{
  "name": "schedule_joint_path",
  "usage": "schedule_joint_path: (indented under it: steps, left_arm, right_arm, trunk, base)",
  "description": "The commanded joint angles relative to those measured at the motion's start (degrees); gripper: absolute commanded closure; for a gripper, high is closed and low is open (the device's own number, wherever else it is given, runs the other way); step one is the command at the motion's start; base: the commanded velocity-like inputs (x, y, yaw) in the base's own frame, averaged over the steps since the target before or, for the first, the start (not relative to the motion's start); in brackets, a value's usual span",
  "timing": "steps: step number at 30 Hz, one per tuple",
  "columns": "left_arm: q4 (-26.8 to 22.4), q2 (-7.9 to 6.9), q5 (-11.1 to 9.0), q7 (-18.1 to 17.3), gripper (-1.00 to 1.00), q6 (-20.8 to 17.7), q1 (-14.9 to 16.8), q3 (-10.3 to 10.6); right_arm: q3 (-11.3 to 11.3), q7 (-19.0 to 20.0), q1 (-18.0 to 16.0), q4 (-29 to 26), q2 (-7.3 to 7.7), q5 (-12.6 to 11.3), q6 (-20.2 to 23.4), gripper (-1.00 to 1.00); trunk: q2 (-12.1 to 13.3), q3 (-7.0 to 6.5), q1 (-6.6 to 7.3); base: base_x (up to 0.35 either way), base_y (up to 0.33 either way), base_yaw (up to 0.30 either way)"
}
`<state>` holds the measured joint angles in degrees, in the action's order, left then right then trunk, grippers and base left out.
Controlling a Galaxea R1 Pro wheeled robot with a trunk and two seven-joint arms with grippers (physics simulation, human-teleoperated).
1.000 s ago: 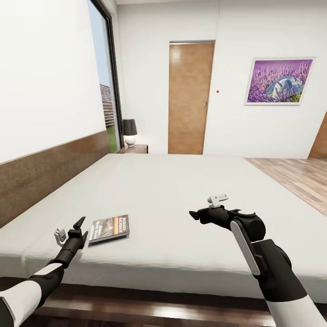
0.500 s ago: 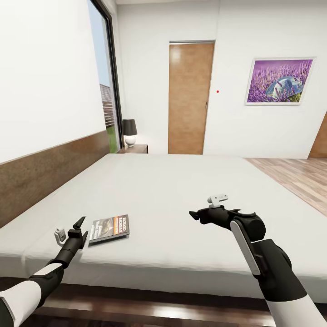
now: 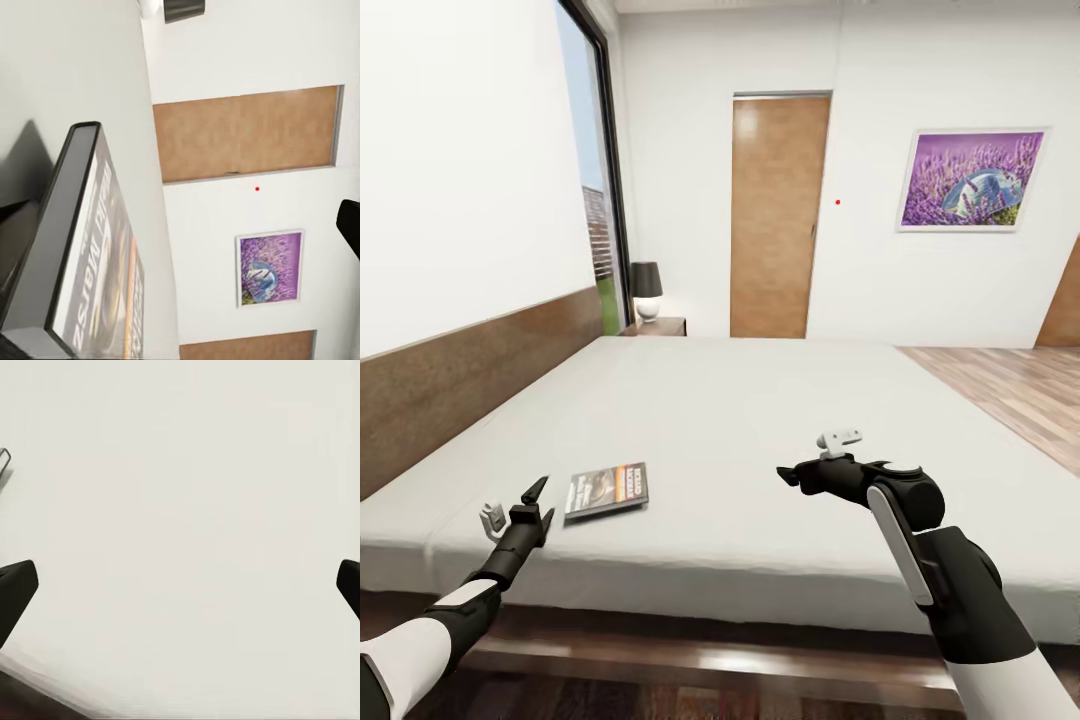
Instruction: In the bedroom, move the book from the bed onto either nightstand, and place the two sandals side by side next to the bed.
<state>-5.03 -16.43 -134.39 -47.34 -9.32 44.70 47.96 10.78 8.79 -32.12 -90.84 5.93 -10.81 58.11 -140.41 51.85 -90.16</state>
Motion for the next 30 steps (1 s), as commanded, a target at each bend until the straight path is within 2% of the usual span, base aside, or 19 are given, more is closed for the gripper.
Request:
schedule_joint_path:
  steps: [1,30]
  left_arm:
    - [0.0,-0.02,-0.6,-0.2,-1.0,-0.6,0.0,0.3]
    - [-0.1,-0.04,-0.5,-0.4,-1.0,-0.6,-0.1,0.3]
  right_arm:
    - [0.0,0.0,0.0,0.0,0.04,-0.1,0.2,-1.0]
    - [0.1,0.0,0.0,0.0,0.04,-0.1,0.3,-1.0]
  trunk:
    - [0.0,0.06,0.02]
    - [0.0,0.06,0.02]
  base:
    - [-0.091,0.0,0.0]
    - [-0.013,0.0,0.0]
